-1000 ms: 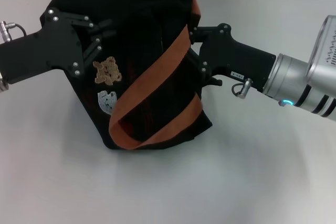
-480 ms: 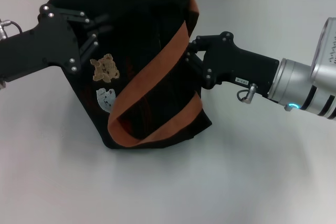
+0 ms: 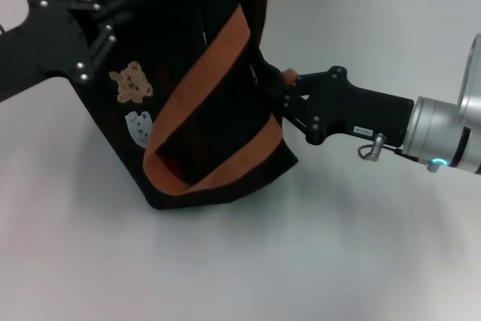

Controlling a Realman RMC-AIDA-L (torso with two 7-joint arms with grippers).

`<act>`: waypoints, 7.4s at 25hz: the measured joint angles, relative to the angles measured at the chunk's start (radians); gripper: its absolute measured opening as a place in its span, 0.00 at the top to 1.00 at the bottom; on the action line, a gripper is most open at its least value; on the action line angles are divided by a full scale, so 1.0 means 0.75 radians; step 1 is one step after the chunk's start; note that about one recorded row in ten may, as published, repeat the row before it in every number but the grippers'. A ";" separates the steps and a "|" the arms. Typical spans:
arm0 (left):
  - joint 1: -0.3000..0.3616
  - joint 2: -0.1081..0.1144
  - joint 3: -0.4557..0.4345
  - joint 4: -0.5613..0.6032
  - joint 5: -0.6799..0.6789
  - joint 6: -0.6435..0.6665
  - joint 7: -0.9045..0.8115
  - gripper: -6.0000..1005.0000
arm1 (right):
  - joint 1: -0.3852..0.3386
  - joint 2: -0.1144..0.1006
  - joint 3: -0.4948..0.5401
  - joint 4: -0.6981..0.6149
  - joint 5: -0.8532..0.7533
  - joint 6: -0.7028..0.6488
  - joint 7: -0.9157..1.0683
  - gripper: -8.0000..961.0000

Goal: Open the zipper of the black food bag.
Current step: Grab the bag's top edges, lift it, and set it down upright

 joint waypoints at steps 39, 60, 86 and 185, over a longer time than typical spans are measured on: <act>-0.002 -0.006 -0.079 -0.125 -0.009 0.022 0.066 0.93 | 0.091 0.012 -0.158 0.181 0.369 0.109 -0.310 0.81; -0.015 -0.007 -0.075 -0.137 -0.009 0.042 0.070 0.93 | 0.091 0.014 -0.110 0.207 0.380 0.225 -0.590 0.76; -0.018 -0.008 -0.059 -0.161 -0.007 0.103 0.056 0.93 | -0.004 0.014 0.359 0.579 0.377 0.345 -1.728 0.76; -0.055 -0.004 -0.023 -0.243 -0.115 0.035 0.033 0.93 | -0.050 0.012 0.709 0.573 -0.061 0.463 -1.746 0.99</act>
